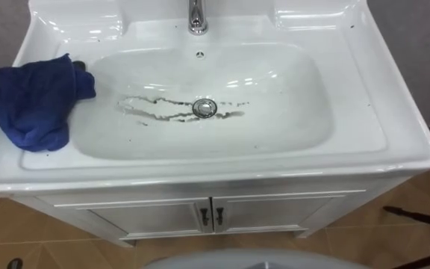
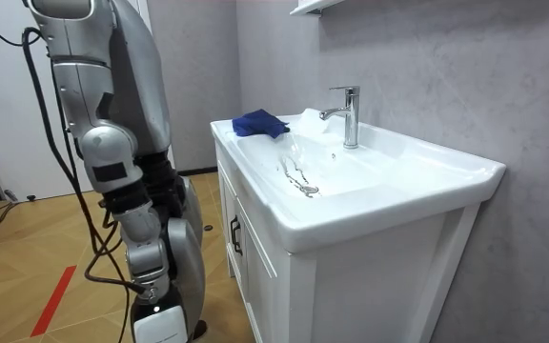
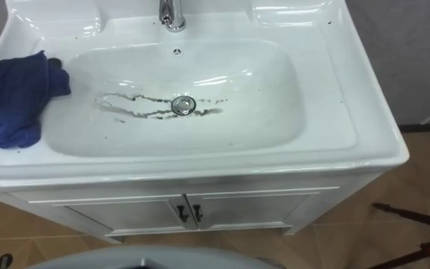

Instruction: Wipe basin

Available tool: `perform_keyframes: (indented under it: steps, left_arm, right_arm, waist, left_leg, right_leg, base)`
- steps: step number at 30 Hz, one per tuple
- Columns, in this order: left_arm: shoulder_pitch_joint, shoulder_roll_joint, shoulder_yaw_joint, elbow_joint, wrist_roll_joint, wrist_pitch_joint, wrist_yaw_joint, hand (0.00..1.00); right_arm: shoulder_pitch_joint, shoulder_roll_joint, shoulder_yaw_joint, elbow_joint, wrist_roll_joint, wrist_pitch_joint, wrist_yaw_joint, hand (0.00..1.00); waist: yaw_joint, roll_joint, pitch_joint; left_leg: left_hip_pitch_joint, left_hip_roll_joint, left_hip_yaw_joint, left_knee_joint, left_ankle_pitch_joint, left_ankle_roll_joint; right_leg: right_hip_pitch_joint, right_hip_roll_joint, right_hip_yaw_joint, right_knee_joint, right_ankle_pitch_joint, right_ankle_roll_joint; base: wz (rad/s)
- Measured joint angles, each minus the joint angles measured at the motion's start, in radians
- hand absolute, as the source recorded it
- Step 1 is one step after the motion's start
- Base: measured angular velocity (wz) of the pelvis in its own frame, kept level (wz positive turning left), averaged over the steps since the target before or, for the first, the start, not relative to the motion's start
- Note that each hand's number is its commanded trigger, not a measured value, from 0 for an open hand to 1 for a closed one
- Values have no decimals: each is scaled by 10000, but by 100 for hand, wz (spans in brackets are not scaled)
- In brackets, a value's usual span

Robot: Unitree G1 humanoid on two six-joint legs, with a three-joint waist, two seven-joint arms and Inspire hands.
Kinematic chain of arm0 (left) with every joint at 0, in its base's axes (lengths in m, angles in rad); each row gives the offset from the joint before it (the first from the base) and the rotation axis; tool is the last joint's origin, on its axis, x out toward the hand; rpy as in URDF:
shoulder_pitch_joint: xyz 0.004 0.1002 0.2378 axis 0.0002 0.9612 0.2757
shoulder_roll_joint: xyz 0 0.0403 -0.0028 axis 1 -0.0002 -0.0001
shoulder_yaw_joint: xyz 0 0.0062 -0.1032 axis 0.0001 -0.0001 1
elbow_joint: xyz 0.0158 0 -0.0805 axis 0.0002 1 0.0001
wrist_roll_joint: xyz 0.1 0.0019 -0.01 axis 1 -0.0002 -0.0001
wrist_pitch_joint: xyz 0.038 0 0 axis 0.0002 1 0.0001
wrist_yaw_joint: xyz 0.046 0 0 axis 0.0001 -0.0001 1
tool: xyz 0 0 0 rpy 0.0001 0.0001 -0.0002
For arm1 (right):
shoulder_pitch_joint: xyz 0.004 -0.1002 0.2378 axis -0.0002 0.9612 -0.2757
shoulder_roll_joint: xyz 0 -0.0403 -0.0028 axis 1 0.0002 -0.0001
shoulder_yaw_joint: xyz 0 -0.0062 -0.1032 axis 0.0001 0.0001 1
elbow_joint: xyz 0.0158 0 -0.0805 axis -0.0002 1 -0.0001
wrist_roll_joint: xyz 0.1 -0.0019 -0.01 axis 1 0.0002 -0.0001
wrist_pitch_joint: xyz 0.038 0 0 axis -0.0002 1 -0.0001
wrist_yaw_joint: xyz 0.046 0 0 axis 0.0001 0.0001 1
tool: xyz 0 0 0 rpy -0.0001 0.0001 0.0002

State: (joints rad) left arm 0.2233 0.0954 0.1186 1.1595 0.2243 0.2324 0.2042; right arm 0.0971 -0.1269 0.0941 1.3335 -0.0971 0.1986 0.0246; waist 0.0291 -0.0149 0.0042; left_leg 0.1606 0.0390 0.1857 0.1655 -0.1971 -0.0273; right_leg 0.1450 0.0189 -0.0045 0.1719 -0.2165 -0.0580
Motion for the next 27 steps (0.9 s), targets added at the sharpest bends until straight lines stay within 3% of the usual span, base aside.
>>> perform_keyframes:
  steps: [10, 13, 15, 20, 23, 27]
  left_arm:
    - [93, -47, 1054, 7, -1587, -233, 803, 0]
    - [172, -53, 1306, -1, -2299, -453, 1212, 0]
    - [201, -64, 1595, -2, -2768, -597, 1454, 0]
    - [256, -44, 3152, -480, -4045, -1083, 2570, 0]
    - [346, 9, 3533, -841, -5371, -1440, 3335, 0]
    - [444, 147, 4255, -1050, -6316, -1765, 4254, 0]
  right_arm:
    - [1, -26, 14, 0, 64, -4, 198, 0]
    - [-11, -33, 9, 0, 57, -4, 184, 0]
    - [2, -59, -11, 7, 81, -4, 184, 0]
    - [6, -280, -77, 9, 102, -69, 202, 0]
    - [-5, -426, -258, -62, 148, -280, 148, 0]
    - [-8, -485, -621, -341, 225, -492, -72, 0]
  waist:
    - [79, -50, -3]
    - [154, -71, -6]
    - [291, -68, 0]
    - [902, 5, -34]
    - [1100, 92, -56]
    - [1350, 209, -67]
  left_leg:
    - [-71, -16, -222, -2, 0, 0]
    - [-95, -14, -288, 2, 0, 0]
    - [-114, -15, -338, 7, 0, 0]
    - [-195, -66, -590, 27, 0, 1]
    - [-203, -155, -943, 27, 4, 6]
    - [-176, -217, -1229, 2, 1, 12]
  right_leg:
    - [-6, -12, -184, -13, -3, -4]
    - [-14, -11, -263, -5, -8, -13]
    - [-16, -13, -278, -12, -9, -13]
    - [-16, -45, -398, -24, -8, -12]
    - [71, -103, -609, -47, -32, 22]
    - [114, -150, -736, -57, -52, 55]
  base:
    - [5]
    - [6]
    - [3]
    - [10]
    - [20]
    - [8]
